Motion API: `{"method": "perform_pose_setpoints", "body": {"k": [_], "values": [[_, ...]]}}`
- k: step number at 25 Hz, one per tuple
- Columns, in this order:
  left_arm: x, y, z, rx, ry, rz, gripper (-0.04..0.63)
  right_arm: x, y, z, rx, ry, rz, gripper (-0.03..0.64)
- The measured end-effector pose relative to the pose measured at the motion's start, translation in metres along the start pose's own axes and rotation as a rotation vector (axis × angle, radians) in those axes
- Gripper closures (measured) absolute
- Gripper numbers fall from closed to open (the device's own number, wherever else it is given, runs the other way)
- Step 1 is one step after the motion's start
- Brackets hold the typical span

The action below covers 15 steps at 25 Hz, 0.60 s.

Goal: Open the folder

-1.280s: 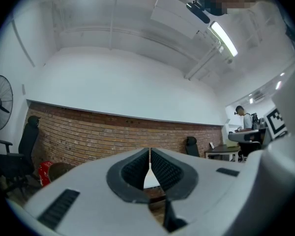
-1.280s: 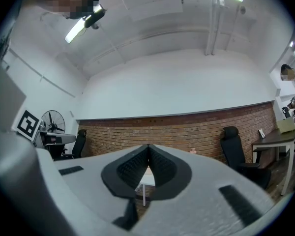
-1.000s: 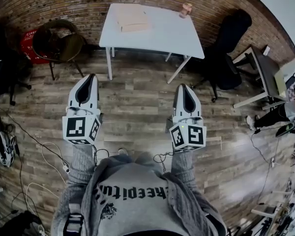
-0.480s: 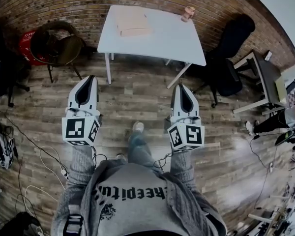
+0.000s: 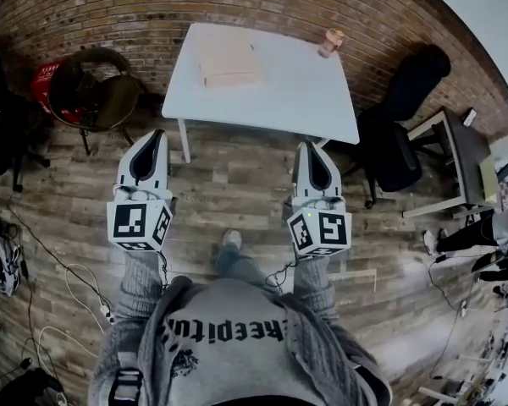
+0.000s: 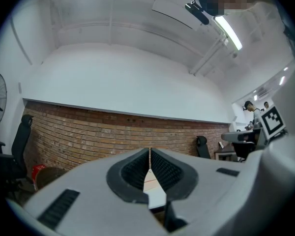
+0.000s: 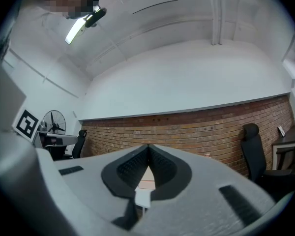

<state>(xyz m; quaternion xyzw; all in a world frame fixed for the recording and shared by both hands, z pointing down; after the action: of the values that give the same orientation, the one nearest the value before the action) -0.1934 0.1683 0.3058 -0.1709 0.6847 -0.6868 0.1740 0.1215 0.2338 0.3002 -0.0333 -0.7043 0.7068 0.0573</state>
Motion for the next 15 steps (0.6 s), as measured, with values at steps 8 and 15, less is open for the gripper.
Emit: {"method": "perform_pose_setpoints", "body": {"k": [8,15], "values": [[-0.002,0.009,0.078,-0.004,0.051,0.003,0.581,-0.053,0.007,0.080,-0.009,0.054,0.002,0.612],[-0.012,0.014,0.133,-0.025,0.107,0.013,0.581,-0.096,0.007,0.135,-0.025,0.111,0.001,0.612]]}}
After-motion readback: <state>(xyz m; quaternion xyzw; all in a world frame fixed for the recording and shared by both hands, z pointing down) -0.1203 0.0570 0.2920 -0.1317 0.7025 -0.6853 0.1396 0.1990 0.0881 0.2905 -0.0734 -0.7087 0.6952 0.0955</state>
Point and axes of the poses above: the fingertips, and each gripper's own axes: z forward along the fingers, x to its left, y out of its top, the point moved 10 cm from there along -z, backward along the fingers, and after that the axes turned 10 degrees about x, right-handed, at the moved point
